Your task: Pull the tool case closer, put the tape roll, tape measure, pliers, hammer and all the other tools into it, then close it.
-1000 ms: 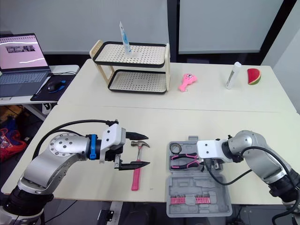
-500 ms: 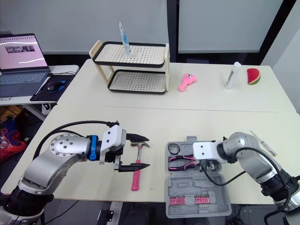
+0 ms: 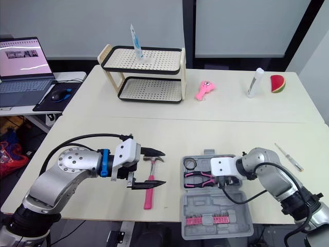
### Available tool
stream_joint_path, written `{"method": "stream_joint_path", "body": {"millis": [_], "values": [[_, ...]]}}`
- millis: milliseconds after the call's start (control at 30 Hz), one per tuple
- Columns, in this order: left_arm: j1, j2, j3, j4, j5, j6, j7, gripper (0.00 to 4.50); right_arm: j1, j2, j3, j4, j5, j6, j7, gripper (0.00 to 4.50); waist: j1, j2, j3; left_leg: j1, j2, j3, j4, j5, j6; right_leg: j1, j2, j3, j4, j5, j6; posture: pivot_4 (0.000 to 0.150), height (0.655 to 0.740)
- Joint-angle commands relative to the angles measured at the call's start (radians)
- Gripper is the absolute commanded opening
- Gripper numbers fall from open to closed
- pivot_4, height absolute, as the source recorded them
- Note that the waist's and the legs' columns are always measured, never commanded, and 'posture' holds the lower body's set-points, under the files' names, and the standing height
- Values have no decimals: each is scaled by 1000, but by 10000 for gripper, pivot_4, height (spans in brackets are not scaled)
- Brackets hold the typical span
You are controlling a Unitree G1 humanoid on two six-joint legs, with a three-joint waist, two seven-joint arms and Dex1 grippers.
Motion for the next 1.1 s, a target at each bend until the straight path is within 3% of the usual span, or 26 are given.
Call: {"method": "stream_joint_path", "body": {"millis": [33, 100, 300, 567, 833, 1100], "values": [[-14, -5, -8, -11, 6, -14, -1, 45000, -5, -14, -44, -45, 23, 9, 13, 35277, 0, 0, 0, 0, 0, 0, 0, 0, 0, 0, 0, 0, 0, 0, 0, 1500, 7400], [-17, -9, -10, -7, 8, -16, -1, 45000, 6, -9, -93, -88, 71, 53, 7, 41426, 0, 0, 0, 0, 0, 0, 0, 0, 0, 0, 0, 0, 0, 0, 0, 1500, 7400], [-32, -32, -19, 1, 15, -27, -3, 45000, 110, 102, -237, -254, 210, 206, -124, 41426, 2, 0, 0, 0, 0, 0, 0, 0, 0, 0, 0, 0, 0, 0, 0, 1500, 7400], [-38, -42, -39, -1, 32, -45, -10, 45000, 265, 182, -269, -251, 190, 145, -312, 21055, 1, 0, 0, 0, 0, 0, 0, 0, 0, 0, 0, 0, 0, 0, 0, 1500, 7400], [-34, -44, -45, -13, 38, -50, -3, 45000, 296, 221, -232, -141, 162, 51, -387, 1599, -1, 0, 0, 1, 0, 0, 0, 0, 0, 0, 0, 1, 1, 0, 0, 1500, 7400], [-20, -41, -45, -45, 28, -25, 6, 45000, 344, 225, -184, -56, 128, 15, -410, 182, 0, 1, -2, 2, 0, 0, 0, 0, 0, 1, 0, 1, 1, 0, 0, 1500, 7400]]}}
